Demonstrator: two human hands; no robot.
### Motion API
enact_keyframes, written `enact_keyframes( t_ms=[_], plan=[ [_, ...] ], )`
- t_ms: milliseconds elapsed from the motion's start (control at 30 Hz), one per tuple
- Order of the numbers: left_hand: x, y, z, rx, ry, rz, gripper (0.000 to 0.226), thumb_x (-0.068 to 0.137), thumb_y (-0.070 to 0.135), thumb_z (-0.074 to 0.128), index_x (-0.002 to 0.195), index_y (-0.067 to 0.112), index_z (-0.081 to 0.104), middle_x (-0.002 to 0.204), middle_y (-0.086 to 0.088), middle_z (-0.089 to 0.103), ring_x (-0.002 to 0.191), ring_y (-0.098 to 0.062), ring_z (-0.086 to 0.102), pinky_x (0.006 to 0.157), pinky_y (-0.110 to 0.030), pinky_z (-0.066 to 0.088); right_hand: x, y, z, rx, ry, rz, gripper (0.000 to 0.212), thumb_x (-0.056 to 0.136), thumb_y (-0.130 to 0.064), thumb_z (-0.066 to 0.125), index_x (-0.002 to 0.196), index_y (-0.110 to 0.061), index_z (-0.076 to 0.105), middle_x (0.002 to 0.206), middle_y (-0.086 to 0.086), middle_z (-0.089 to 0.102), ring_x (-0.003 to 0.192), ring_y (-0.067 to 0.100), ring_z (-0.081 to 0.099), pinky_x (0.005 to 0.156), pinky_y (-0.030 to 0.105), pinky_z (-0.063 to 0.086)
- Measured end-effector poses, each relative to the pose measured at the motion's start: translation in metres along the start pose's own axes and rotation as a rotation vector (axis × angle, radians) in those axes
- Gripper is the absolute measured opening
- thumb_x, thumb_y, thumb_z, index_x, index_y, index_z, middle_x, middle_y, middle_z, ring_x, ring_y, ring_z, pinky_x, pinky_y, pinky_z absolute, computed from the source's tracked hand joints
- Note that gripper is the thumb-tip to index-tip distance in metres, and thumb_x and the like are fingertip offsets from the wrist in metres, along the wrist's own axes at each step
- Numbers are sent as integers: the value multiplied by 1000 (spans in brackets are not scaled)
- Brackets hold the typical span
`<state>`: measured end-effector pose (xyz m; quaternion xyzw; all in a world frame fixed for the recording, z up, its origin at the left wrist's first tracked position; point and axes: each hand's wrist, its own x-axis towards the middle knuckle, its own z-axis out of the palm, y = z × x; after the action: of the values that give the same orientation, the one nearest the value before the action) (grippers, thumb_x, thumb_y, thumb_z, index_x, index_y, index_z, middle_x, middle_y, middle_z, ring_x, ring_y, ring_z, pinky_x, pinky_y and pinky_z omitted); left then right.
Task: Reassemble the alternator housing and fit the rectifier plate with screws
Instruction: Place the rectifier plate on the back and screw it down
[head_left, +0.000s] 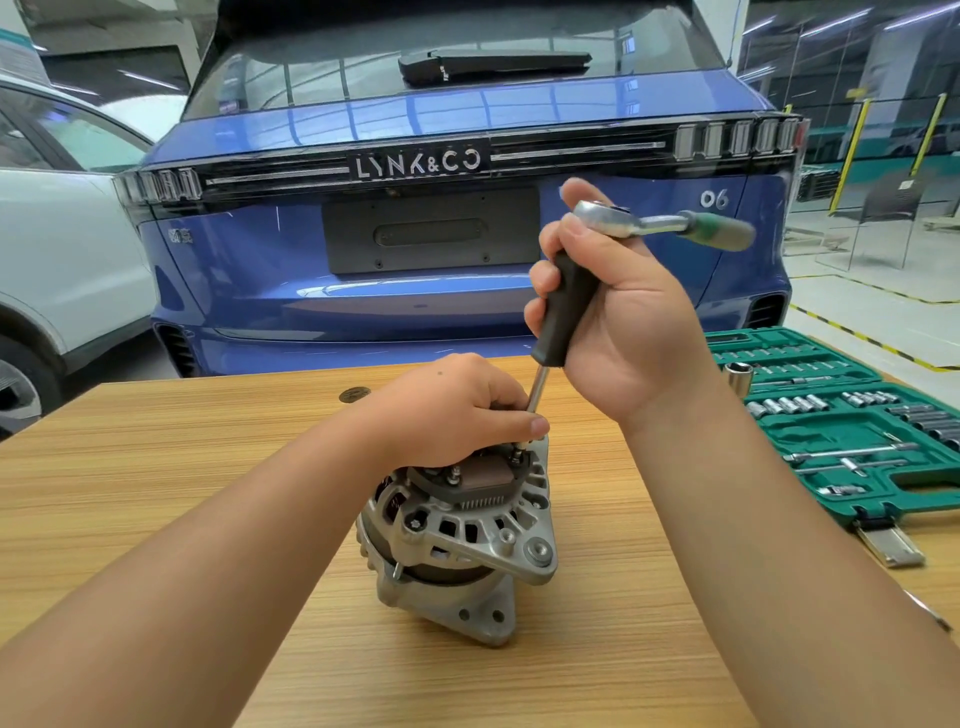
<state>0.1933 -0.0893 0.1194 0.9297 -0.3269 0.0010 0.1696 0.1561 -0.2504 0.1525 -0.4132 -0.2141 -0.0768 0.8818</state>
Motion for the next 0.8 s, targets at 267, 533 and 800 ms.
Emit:
enact_keyframes(
  t_ms=[267,533,800],
  plan=[
    [-2,-1,-1,-23,4,-18,39,92,59,61,77,23,64,75,6,61,58,-2,52,57,-28,42,-4,16,9,-278,-111,-372,33,97,-6,49,123,-27,54,83,1,60,63,18,49,56,32,42],
    [-2,-2,0,-9,12,-36,41,91,62,59,79,23,64,79,6,62,57,-2,52,55,-27,40,-2,10,-6,56,-304,-111,45,101,-37,25,129,-22,57,93,10,61,72,25,48,67,36,37],
    [-2,-1,-1,-26,3,-27,37,92,60,60,78,26,64,71,10,59,58,-1,52,57,-28,41,-2,9,-5,32,-277,-77,46,101,-44,27,128,-22,57,91,6,61,72,21,49,66,34,38]
  ],
)
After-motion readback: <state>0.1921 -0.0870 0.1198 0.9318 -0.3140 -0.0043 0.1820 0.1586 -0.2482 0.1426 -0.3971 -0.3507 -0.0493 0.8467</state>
